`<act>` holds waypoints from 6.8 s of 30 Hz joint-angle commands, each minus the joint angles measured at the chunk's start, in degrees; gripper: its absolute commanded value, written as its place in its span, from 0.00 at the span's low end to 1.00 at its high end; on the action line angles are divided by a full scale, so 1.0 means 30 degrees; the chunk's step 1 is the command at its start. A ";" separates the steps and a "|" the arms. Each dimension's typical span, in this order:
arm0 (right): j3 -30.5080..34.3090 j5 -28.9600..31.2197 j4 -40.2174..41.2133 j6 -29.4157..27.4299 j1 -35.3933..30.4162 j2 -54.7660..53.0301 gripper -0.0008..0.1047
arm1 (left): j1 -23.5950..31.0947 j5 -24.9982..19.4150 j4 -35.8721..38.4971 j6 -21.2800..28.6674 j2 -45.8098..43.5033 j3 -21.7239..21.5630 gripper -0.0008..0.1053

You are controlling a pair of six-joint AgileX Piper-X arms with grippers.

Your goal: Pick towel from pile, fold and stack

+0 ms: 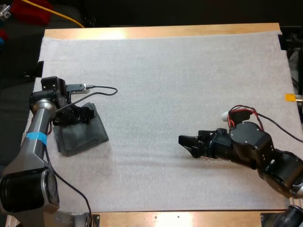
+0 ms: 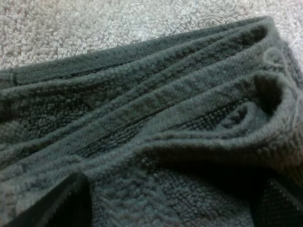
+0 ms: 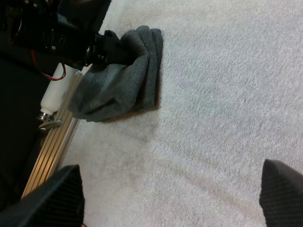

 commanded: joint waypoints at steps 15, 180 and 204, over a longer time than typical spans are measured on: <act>-0.0115 -0.0181 0.0018 0.0022 0.0006 -0.0070 0.71 | 0.0049 -0.0023 0.1271 0.0139 -0.2088 -0.1275 0.66; -0.0680 -0.0663 1.1388 -1.2371 -1.6155 -1.3155 0.71 | -0.2547 0.5485 0.8315 0.1449 -2.7791 0.1331 0.66; 0.0902 -0.0618 1.2581 -1.1500 -1.6155 -1.8416 0.71 | -0.2547 0.5132 1.2052 0.2765 -3.4817 0.3136 0.66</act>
